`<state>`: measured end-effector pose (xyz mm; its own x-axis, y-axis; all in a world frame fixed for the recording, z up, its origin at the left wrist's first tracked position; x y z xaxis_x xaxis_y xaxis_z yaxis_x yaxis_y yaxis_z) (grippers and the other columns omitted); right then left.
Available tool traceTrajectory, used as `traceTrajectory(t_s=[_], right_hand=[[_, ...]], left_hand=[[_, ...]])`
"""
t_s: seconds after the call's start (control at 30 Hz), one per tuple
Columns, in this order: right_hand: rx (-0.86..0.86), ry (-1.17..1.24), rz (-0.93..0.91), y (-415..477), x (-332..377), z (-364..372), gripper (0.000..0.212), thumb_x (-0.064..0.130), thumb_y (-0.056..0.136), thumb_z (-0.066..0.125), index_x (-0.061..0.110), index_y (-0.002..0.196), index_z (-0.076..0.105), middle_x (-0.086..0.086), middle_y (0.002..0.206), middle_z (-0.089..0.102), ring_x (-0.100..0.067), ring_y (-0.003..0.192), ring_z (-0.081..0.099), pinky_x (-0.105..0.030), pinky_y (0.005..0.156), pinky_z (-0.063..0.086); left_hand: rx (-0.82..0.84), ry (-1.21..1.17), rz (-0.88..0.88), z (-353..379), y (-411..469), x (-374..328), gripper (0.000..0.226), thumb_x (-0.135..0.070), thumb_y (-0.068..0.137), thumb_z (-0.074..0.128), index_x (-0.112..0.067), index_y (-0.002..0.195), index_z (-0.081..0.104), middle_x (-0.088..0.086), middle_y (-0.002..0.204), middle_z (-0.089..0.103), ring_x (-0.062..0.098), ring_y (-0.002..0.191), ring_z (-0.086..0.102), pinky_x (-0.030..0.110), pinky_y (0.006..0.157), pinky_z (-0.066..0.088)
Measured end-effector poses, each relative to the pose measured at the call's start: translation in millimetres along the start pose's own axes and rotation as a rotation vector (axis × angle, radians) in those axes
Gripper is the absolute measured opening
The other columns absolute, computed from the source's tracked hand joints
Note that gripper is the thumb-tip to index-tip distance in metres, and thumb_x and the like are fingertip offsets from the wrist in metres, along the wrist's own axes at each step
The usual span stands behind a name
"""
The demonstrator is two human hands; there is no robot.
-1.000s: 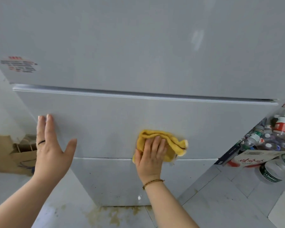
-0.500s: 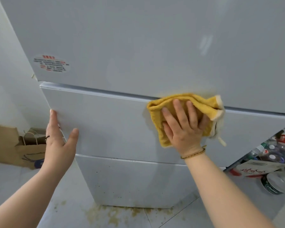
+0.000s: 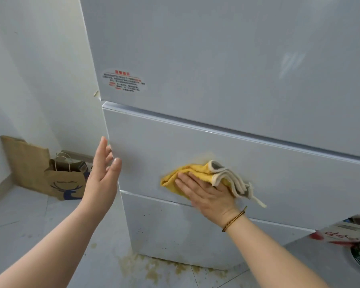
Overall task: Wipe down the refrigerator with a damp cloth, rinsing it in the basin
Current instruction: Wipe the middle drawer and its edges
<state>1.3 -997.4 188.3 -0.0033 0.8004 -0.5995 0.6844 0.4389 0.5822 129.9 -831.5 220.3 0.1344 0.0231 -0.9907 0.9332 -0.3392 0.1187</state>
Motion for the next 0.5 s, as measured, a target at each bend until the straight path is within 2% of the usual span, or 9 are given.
traceTrajectory(t_s=[0.03, 0.1, 0.17, 0.2, 0.27, 0.33, 0.37, 0.43, 0.5], right_hand=[[-0.081, -0.044, 0.099, 17, -14, -14, 0.055, 0.019, 0.091, 0.034, 0.018, 0.143, 0.016, -0.005, 0.156, 0.000, -0.018, 0.143, 0.001, -0.036, 0.112, 0.010], [-0.168, -0.106, 0.290, 48, -30, -30, 0.050, 0.041, 0.094, 0.034, 0.020, 0.138, 0.022, -0.001, 0.156, -0.004, -0.016, 0.143, -0.004, -0.040, 0.113, 0.001], [-0.174, -0.148, 0.398, 62, -29, -28, 0.063, 0.054, 0.091, 0.030, 0.021, 0.143, 0.016, -0.001, 0.156, -0.009, -0.017, 0.143, -0.006, -0.041, 0.114, -0.009], [-0.176, -0.160, 0.416, 63, -23, -24, 0.067, 0.053, 0.091, 0.030, 0.020, 0.146, 0.011, -0.002, 0.156, -0.009, -0.018, 0.143, -0.006, -0.041, 0.114, -0.012], [-0.157, -0.111, 0.358, 57, 4, -8, 0.065, 0.040, 0.090, 0.034, 0.018, 0.146, 0.010, -0.004, 0.156, -0.007, -0.019, 0.144, -0.002, -0.039, 0.116, -0.006], [-0.037, -0.003, 0.202, 43, 40, 17, 0.069, 0.021, 0.083, 0.039, 0.016, 0.145, 0.010, -0.005, 0.155, -0.005, -0.018, 0.139, 0.013, -0.033, 0.113, 0.015], [0.038, 0.046, 0.135, 35, 55, 28, 0.072, 0.013, 0.082, 0.036, 0.013, 0.146, 0.005, -0.006, 0.155, -0.010, -0.017, 0.134, 0.021, -0.031, 0.103, 0.026], [0.120, 0.080, 0.053, 28, 68, 41, 0.063, -0.002, 0.088, 0.017, 0.007, 0.146, -0.007, -0.008, 0.153, -0.020, -0.016, 0.129, 0.025, -0.029, 0.089, 0.031], [0.140, 0.055, -0.015, 31, 66, 40, 0.060, -0.004, 0.088, 0.007, 0.005, 0.145, -0.010, -0.009, 0.152, -0.022, -0.017, 0.131, 0.022, -0.031, 0.090, 0.030]], left_hand=[[0.015, -0.006, -0.001, 1, 1, 1, 0.057, -0.031, 0.091, 0.044, -0.028, 0.143, 0.021, -0.003, 0.145, 0.033, 0.011, 0.130, 0.035, 0.033, 0.108, 0.027], [0.024, -0.011, -0.016, -2, 2, 3, 0.053, -0.035, 0.091, 0.042, -0.029, 0.142, 0.027, -0.002, 0.145, 0.036, 0.011, 0.131, 0.036, 0.033, 0.108, 0.028], [0.016, -0.005, -0.047, -6, 3, 4, 0.042, -0.026, 0.098, 0.037, -0.030, 0.139, 0.031, -0.006, 0.143, 0.037, 0.008, 0.130, 0.036, 0.027, 0.105, 0.027], [0.023, -0.002, -0.054, -7, 3, 3, 0.040, -0.025, 0.098, 0.035, -0.032, 0.137, 0.032, -0.007, 0.142, 0.038, 0.008, 0.129, 0.037, 0.024, 0.103, 0.027], [0.049, -0.004, -0.041, -9, 4, 0, 0.036, -0.029, 0.095, 0.034, -0.038, 0.129, 0.035, -0.007, 0.139, 0.040, 0.010, 0.128, 0.039, 0.023, 0.100, 0.028], [0.079, -0.023, -0.038, -11, 4, -2, 0.036, -0.038, 0.087, 0.035, -0.041, 0.123, 0.034, -0.009, 0.134, 0.042, 0.010, 0.127, 0.040, 0.022, 0.099, 0.028], [0.094, -0.026, -0.035, -12, 5, -4, 0.038, -0.042, 0.084, 0.035, -0.041, 0.122, 0.035, -0.011, 0.131, 0.043, 0.010, 0.127, 0.040, 0.021, 0.099, 0.028], [0.125, -0.020, -0.023, -15, 7, -6, 0.037, -0.044, 0.081, 0.033, -0.044, 0.118, 0.036, -0.016, 0.125, 0.045, 0.008, 0.125, 0.041, 0.017, 0.096, 0.029], [0.155, -0.027, -0.023, -16, 8, -6, 0.027, -0.039, 0.087, 0.032, -0.048, 0.112, 0.037, -0.021, 0.119, 0.047, 0.007, 0.124, 0.042, 0.011, 0.090, 0.032]])
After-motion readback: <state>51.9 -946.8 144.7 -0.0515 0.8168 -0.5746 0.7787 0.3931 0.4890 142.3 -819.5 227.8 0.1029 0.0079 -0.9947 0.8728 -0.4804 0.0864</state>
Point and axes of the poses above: each hand's wrist, its own y-axis towards the middle knuckle, its own z-axis out of the palm, x = y × z, the point moved 7 cm from there along y, towards the middle knuckle
